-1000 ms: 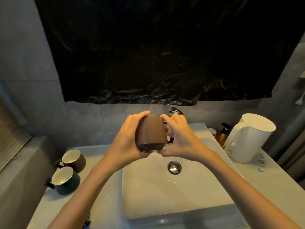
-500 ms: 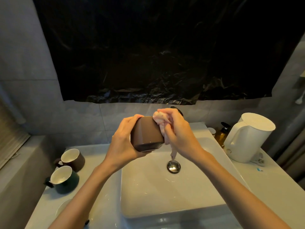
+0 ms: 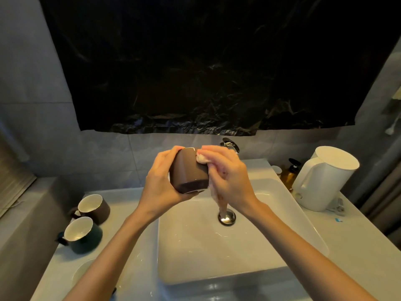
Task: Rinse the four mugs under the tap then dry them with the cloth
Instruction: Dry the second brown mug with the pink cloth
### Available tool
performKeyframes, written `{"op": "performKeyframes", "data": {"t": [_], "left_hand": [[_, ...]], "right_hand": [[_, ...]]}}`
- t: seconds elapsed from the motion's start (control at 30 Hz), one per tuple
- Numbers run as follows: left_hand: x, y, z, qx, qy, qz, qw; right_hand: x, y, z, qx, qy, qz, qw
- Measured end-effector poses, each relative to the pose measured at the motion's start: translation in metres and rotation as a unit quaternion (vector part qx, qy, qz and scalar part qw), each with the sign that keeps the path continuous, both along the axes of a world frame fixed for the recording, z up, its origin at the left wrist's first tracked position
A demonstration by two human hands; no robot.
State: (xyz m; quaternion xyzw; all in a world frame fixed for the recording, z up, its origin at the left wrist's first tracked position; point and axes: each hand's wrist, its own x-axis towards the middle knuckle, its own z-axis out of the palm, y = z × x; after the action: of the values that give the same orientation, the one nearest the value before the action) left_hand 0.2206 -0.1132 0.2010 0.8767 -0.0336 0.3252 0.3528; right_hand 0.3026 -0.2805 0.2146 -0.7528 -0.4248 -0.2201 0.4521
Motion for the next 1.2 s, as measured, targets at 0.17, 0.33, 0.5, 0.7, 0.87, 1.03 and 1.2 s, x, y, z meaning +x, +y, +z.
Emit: {"op": "performKeyframes", "data": {"t": [0.17,0.33,0.5,0.7,0.87,1.03,1.2], "left_hand": [[0.002,0.009,-0.001,-0.019,-0.005,0.033,0.999],[-0.001,0.007,0.001,0.023,-0.006,0.041,0.999],[-0.005,0.000,0.003,0.063,-0.022,0.021,0.998],[-0.008,0.000,0.007,0.098,-0.033,0.007,0.995],[-0.008,-0.001,0.006,0.118,-0.037,0.005,0.992],[-0.008,-0.002,0.007,0.108,-0.047,0.003,0.993],[-0.003,-0.001,0.005,0.075,-0.060,0.028,0.995]], "right_hand": [[-0.015,-0.016,-0.010,-0.014,-0.012,0.084,0.996],[0.001,-0.022,0.021,0.073,0.047,0.023,0.996],[0.017,-0.011,0.033,-0.101,-0.004,0.030,0.994],[0.032,-0.015,0.020,-0.322,-0.153,0.011,0.934],[0.040,-0.003,0.019,-0.423,-0.246,-0.065,0.869],[0.039,0.000,0.016,-0.262,0.020,-0.015,0.965],[0.016,0.011,0.000,0.039,0.274,0.041,0.960]]}}
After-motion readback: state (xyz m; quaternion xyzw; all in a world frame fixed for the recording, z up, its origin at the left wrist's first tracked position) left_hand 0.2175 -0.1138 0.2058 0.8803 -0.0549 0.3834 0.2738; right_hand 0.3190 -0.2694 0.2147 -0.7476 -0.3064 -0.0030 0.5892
